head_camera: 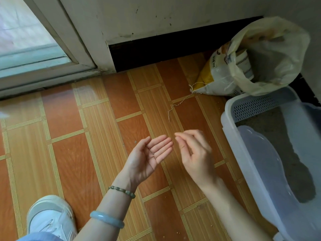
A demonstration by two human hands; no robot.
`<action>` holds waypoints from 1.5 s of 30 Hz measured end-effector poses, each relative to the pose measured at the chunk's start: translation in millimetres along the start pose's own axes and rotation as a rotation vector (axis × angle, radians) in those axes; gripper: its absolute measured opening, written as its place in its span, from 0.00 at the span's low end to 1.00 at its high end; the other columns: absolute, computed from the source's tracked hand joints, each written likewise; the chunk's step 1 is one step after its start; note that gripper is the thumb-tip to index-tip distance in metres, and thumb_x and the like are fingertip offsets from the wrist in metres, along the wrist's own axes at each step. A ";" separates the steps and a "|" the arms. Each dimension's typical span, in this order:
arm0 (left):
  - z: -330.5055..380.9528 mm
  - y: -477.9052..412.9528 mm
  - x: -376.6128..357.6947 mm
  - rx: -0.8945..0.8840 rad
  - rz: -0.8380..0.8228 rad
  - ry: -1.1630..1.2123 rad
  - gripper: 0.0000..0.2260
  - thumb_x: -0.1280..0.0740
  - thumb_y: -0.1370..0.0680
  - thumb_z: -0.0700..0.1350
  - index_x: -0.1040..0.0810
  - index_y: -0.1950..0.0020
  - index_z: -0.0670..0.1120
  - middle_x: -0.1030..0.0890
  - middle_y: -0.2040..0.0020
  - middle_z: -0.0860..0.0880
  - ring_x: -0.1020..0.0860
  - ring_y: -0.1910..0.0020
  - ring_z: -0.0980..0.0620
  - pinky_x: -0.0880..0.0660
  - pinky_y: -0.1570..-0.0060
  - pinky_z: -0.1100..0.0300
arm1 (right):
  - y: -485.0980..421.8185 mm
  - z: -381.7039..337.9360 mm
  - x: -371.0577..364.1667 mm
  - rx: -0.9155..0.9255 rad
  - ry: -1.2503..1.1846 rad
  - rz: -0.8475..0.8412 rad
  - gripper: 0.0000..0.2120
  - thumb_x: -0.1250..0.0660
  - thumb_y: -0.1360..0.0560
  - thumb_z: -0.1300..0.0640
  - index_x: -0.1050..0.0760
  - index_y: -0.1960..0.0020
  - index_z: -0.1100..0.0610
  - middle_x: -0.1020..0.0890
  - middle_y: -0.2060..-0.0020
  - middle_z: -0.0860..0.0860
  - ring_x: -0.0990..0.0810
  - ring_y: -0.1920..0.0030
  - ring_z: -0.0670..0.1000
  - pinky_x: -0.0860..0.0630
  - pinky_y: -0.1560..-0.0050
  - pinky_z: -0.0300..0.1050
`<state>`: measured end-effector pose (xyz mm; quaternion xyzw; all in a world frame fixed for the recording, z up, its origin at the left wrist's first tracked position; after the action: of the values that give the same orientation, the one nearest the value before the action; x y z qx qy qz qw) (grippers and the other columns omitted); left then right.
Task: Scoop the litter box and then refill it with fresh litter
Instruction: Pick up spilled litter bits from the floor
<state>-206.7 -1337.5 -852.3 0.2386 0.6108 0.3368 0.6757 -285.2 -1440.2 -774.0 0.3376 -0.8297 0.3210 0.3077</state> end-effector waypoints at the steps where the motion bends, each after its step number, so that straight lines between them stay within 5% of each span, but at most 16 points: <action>1: 0.5 0.0 3.0 -0.002 0.013 0.009 0.22 0.48 0.19 0.45 0.18 0.53 0.32 0.19 0.48 0.34 0.18 0.52 0.40 0.19 0.56 0.51 | 3.8 10.4 3.0 -0.032 0.030 0.019 0.10 0.37 0.23 0.61 0.20 0.50 0.65 0.20 0.57 0.55 0.22 0.56 0.47 0.24 0.54 0.34; 3: 0.2 0.6 5.2 0.004 0.016 0.039 0.22 0.47 0.19 0.45 0.18 0.52 0.32 0.19 0.47 0.33 0.18 0.51 0.40 0.19 0.55 0.50 | 12.7 38.8 8.5 -0.145 0.101 0.038 0.11 0.38 0.24 0.61 0.20 0.49 0.66 0.19 0.56 0.56 0.22 0.58 0.46 0.25 0.54 0.30; 10: -4.7 -1.9 9.7 0.031 0.027 0.064 0.22 0.47 0.19 0.45 0.19 0.51 0.32 0.20 0.46 0.33 0.18 0.50 0.40 0.20 0.53 0.49 | 37.3 119.7 17.2 -0.532 0.324 -0.036 0.10 0.36 0.25 0.67 0.22 0.44 0.66 0.21 0.50 0.61 0.20 0.53 0.58 0.27 0.54 0.42; 14: -7.3 -4.5 13.4 0.043 0.036 0.079 0.21 0.47 0.18 0.45 0.20 0.50 0.31 0.20 0.46 0.33 0.19 0.49 0.40 0.20 0.52 0.49 | 39.6 134.2 11.4 -0.591 0.339 -0.075 0.11 0.35 0.25 0.66 0.22 0.44 0.66 0.20 0.49 0.61 0.21 0.49 0.59 0.27 0.50 0.44; 27: -4.3 -15.4 10.6 0.023 0.073 0.098 0.23 0.47 0.18 0.45 0.18 0.53 0.32 0.20 0.46 0.34 0.18 0.50 0.40 0.22 0.50 0.47 | 31.8 131.5 2.3 -0.468 0.453 -0.178 0.05 0.35 0.26 0.67 0.22 0.52 0.65 0.21 0.57 0.58 0.22 0.55 0.57 0.30 0.56 0.40; 30: 3.0 -23.5 3.9 0.003 0.080 0.080 0.23 0.48 0.18 0.45 0.18 0.53 0.32 0.20 0.46 0.34 0.18 0.50 0.41 0.22 0.49 0.48 | 16.2 111.6 -1.7 -0.462 0.286 -0.183 0.04 0.36 0.24 0.64 0.23 0.52 0.62 0.25 0.57 0.51 0.24 0.56 0.52 0.31 0.58 0.35; 34: 15.8 -33.0 -12.3 -0.021 0.063 0.021 0.21 0.49 0.18 0.46 0.22 0.46 0.33 0.19 0.46 0.35 0.18 0.49 0.42 0.22 0.49 0.49 | -26.3 45.6 -11.0 -0.203 0.067 -0.150 0.03 0.35 0.25 0.64 0.23 0.53 0.61 0.26 0.57 0.47 0.26 0.59 0.44 0.30 0.59 0.27; 39: 24.1 -38.0 -30.8 -0.029 0.010 -0.043 0.22 0.47 0.19 0.46 0.19 0.61 0.36 0.19 0.66 0.42 0.19 0.67 0.50 0.21 0.64 0.61 | -52.3 -6.2 -30.1 0.003 -0.019 -0.238 0.08 0.41 0.25 0.59 0.24 0.55 0.60 0.23 0.57 0.51 0.25 0.55 0.48 0.28 0.54 0.36; 43: 26.2 -38.7 -33.3 -0.019 -0.021 -0.061 0.19 0.43 0.22 0.49 0.24 0.45 0.34 0.23 0.56 0.41 0.24 0.54 0.50 0.30 0.43 0.60 | -51.3 -13.7 -35.6 0.075 0.051 -0.265 0.11 0.42 0.24 0.59 0.21 0.53 0.60 0.22 0.57 0.52 0.26 0.54 0.51 0.27 0.53 0.44; 45: 25.8 -36.8 -33.8 -0.031 -0.015 -0.083 0.19 0.43 0.22 0.47 0.20 0.56 0.35 0.24 0.63 0.44 0.23 0.63 0.52 0.25 0.56 0.63 | -49.1 -14.6 -32.2 0.082 0.034 -0.252 0.13 0.43 0.25 0.60 0.20 0.52 0.60 0.22 0.56 0.52 0.27 0.54 0.50 0.27 0.53 0.41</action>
<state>-176.1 -1384.8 -853.2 0.2373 0.5787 0.3308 0.7066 -224.9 -1445.5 -772.7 0.4459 -0.7616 0.3193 0.3453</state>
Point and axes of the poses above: each hand's wrist, its own y-axis away from the middle knuckle, its own x-axis out of the back of the hand, z = x × y, the point moved 5 cm from there along -y, towards the middle knuckle
